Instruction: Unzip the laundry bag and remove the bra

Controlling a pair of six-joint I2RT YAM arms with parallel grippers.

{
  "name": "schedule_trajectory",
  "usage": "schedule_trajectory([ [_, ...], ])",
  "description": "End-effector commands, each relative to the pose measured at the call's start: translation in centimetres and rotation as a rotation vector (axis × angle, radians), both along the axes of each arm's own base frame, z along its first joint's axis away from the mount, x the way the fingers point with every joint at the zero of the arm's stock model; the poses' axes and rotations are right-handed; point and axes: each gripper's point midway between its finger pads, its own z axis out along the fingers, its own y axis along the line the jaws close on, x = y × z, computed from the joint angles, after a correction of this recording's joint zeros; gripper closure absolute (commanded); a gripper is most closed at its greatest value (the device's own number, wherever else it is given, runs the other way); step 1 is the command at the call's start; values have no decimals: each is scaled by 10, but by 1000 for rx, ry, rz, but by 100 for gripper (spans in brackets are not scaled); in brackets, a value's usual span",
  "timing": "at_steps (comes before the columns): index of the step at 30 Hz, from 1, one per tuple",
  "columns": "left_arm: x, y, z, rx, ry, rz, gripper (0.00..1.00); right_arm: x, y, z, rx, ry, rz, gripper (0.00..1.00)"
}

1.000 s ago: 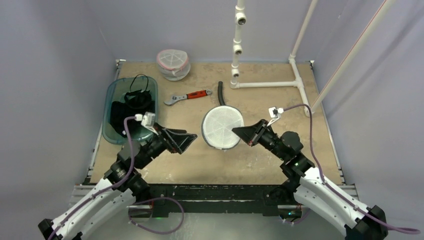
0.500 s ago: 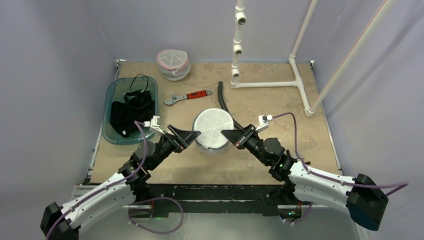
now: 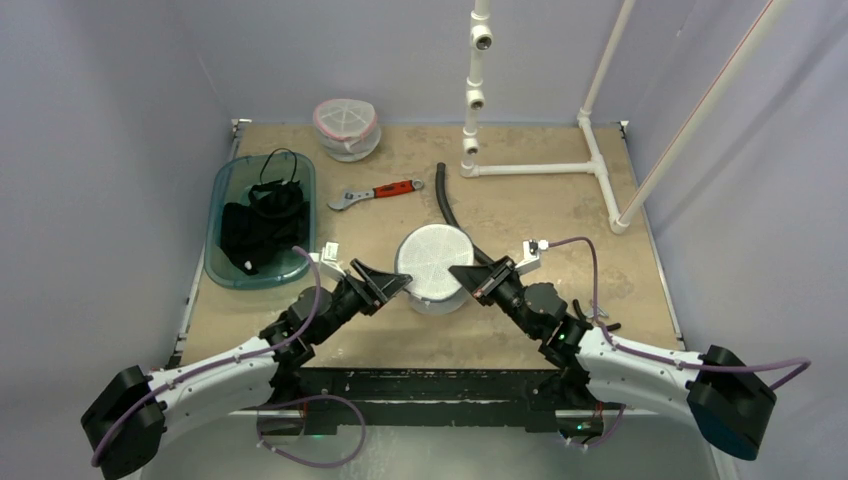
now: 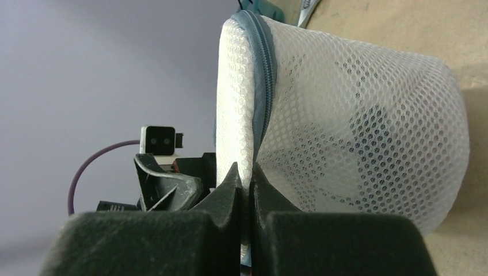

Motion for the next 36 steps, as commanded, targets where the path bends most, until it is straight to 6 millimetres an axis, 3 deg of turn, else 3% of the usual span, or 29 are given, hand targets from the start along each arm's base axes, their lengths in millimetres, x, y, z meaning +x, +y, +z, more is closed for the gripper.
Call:
schedule_trajectory([
  [1,-2,-7,9,-88,-3,-14,40,5,-3,20,97,-31,-38,100],
  [13,2,-18,-6,-41,33,-30,49,1,1,5,56,-6,-8,100],
  [21,5,-21,-1,-40,13,-37,93,-7,5,-5,-10,18,41,100],
  [22,5,-22,0,-39,16,-39,100,-8,8,-2,-36,6,65,97],
  [23,5,-22,1,-37,19,-38,100,-8,8,-2,-88,-9,80,86],
  [24,5,-21,3,-38,17,-36,100,-9,8,0,-133,-31,92,67],
  [26,5,-19,6,-42,16,-26,100,-12,4,1,-242,-65,112,41],
  [28,8,-16,11,-42,19,-4,100,-11,-3,11,-334,-129,116,29],
  [33,20,-5,24,-27,51,94,100,-9,-16,39,-548,-338,142,26],
  [36,31,4,35,-24,76,173,100,-7,-19,37,-594,-366,139,27],
])
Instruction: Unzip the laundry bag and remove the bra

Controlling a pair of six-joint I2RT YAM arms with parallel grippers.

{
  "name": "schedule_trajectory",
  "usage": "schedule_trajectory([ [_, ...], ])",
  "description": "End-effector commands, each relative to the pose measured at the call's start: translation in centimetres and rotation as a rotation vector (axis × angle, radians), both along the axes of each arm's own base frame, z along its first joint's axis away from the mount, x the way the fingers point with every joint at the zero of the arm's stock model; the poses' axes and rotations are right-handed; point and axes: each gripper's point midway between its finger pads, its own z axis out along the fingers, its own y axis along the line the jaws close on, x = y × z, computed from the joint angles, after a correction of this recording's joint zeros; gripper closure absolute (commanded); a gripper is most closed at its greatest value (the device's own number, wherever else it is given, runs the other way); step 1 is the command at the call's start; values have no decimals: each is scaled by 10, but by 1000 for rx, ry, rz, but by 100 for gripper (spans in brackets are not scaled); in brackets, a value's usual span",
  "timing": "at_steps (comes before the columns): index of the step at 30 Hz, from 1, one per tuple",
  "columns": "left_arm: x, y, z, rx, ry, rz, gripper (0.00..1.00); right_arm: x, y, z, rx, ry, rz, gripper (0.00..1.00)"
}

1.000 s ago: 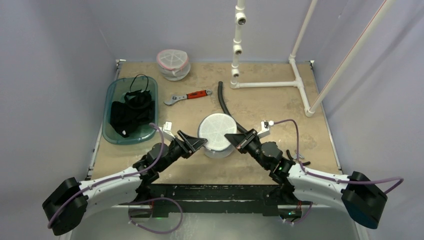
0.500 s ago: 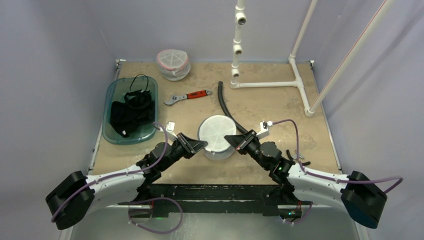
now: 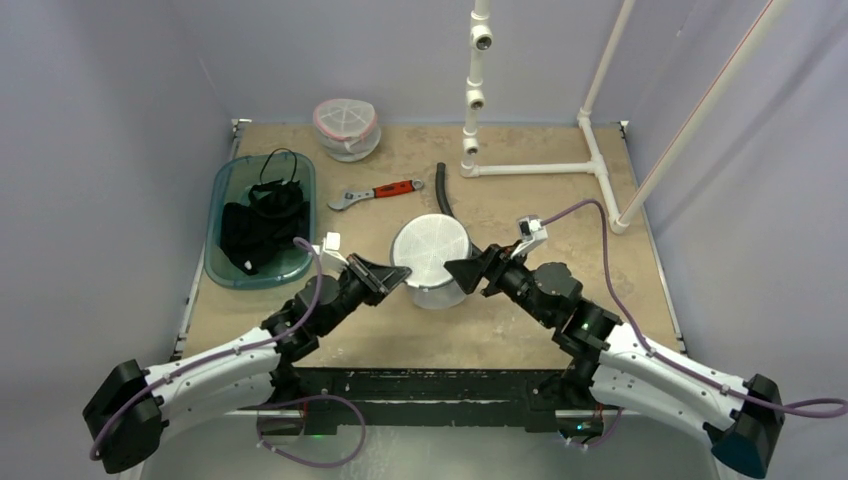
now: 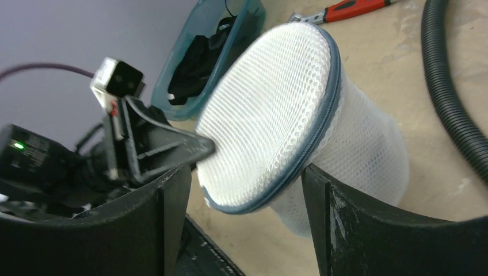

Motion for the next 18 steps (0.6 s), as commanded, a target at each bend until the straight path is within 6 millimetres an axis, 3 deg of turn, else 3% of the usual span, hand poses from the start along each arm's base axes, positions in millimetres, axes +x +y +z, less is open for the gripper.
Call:
schedule_trajectory([
  [1,21,13,31,-9,8,141,100,2,-11,-5,-178,-124,22,28],
  [6,33,16,46,56,4,194,100,-7,0,5,-185,-154,110,27],
  [13,37,26,64,56,-8,247,100,-12,-2,1,-227,-199,147,10],
  [18,39,33,71,25,1,282,100,-33,16,9,-128,-238,285,31],
])
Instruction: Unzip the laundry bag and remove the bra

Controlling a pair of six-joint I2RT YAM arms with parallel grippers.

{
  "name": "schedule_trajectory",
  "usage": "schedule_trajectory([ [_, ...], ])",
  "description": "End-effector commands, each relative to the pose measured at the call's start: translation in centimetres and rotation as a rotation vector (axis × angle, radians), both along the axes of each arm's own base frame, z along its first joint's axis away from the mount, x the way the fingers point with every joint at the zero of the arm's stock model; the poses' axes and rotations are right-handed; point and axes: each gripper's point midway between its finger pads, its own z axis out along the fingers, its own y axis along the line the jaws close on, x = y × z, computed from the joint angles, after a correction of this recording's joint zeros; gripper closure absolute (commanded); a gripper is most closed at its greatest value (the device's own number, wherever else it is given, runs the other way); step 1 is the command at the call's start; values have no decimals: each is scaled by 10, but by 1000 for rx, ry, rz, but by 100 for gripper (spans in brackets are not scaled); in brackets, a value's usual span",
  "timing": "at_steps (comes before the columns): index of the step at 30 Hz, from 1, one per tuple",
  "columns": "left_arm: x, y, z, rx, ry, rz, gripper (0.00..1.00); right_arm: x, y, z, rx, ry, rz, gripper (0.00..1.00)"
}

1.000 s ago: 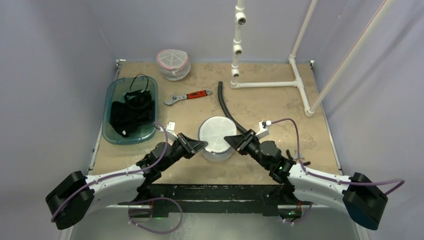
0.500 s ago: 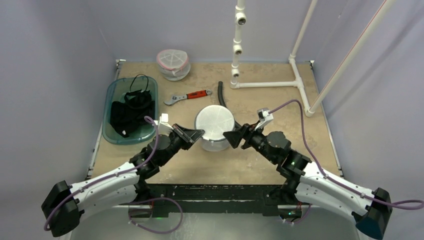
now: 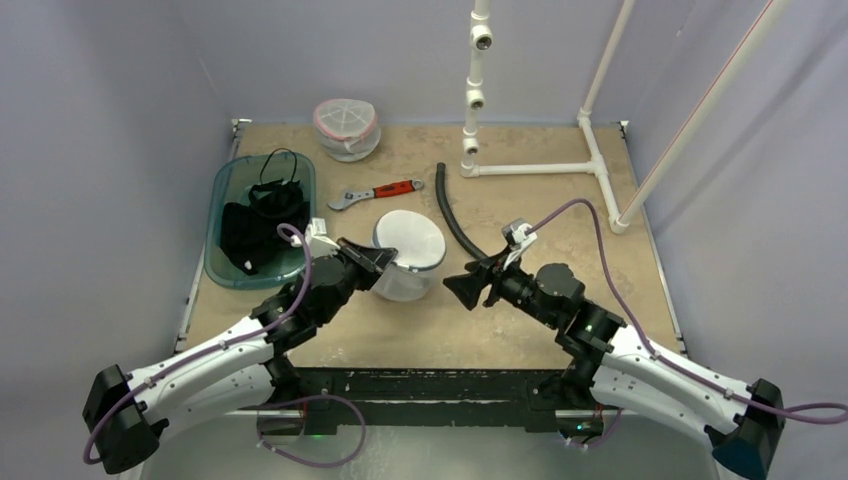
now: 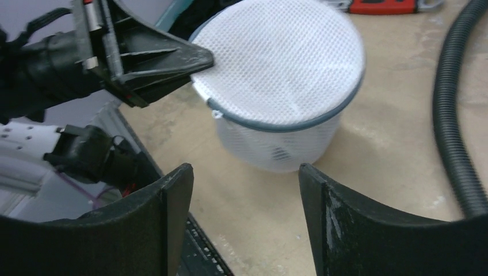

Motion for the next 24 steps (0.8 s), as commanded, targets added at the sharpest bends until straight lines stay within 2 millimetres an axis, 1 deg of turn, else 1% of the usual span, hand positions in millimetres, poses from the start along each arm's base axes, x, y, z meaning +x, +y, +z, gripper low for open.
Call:
schedule_trajectory([
  [1,8,7,41,-88,-64,61,100,-17,18,19,92,-56,138,38],
  [3,8,6,42,-97,-65,63,100,-18,23,23,130,-55,152,46],
  [4,8,5,44,-104,-65,61,100,-17,25,25,142,-53,153,48],
  [8,9,3,47,-112,-43,59,100,-15,39,25,149,-51,193,47],
  [11,9,0,49,-117,-31,56,100,-19,51,27,168,-47,248,44],
  [13,9,-1,50,-127,-26,52,100,-19,56,29,190,-39,262,40],
  [15,8,-2,52,-143,-21,49,100,-20,56,31,240,-22,258,33],
  [16,8,-3,54,-152,-21,46,100,-24,57,31,265,1,269,31],
  [18,7,-2,59,-166,-25,46,100,-27,58,36,321,11,280,27],
  [21,6,0,66,-187,-34,50,100,-34,61,49,387,6,327,24],
  [24,5,0,74,-207,-43,48,100,-36,64,59,433,10,347,24],
])
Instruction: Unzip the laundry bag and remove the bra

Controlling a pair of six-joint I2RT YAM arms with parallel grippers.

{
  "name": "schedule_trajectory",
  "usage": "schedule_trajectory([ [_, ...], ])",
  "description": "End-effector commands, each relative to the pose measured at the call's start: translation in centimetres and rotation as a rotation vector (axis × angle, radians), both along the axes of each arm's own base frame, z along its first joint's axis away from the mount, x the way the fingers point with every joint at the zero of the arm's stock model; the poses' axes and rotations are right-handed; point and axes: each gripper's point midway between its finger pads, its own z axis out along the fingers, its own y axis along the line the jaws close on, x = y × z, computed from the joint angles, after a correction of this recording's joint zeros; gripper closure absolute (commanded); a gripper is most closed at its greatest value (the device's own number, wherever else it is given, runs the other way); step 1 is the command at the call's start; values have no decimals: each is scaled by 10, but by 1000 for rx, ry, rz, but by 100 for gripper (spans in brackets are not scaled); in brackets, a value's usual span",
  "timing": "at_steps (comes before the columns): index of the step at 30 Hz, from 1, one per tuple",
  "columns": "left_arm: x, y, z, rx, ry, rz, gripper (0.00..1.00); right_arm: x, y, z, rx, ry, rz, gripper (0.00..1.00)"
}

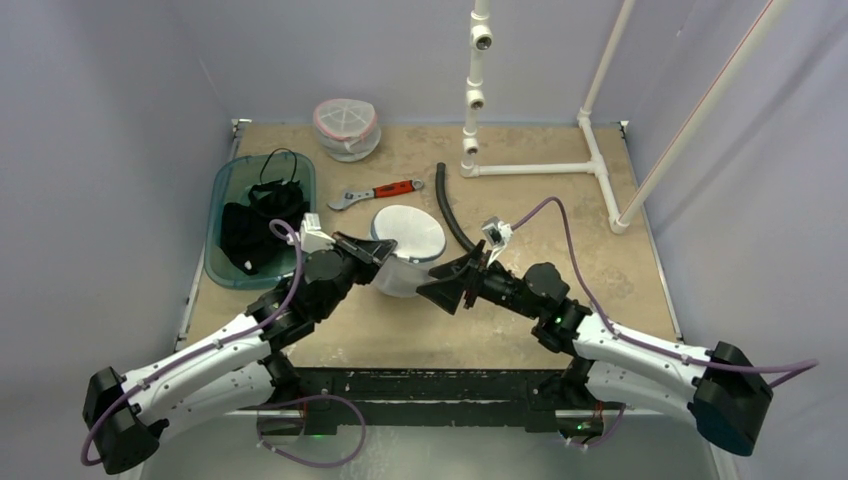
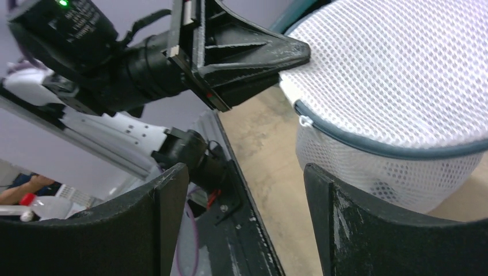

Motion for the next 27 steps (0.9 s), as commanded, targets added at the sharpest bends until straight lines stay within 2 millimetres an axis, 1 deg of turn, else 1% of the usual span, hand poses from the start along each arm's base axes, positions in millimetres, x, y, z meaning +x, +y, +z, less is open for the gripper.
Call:
schedule_trajectory([
  [1,1,0,49,-114,-65,6,100,-11,7,43,172,-26,71,24],
  [10,-2,2,58,-121,-63,2,100,-1,11,48,211,10,40,25],
  [15,-3,2,62,-129,-67,-3,100,3,15,45,205,28,32,25],
  [21,-5,0,66,-136,-72,-17,100,11,11,41,209,51,-22,27],
  [27,-5,-8,66,-146,-70,-47,100,15,13,38,204,60,-33,28],
])
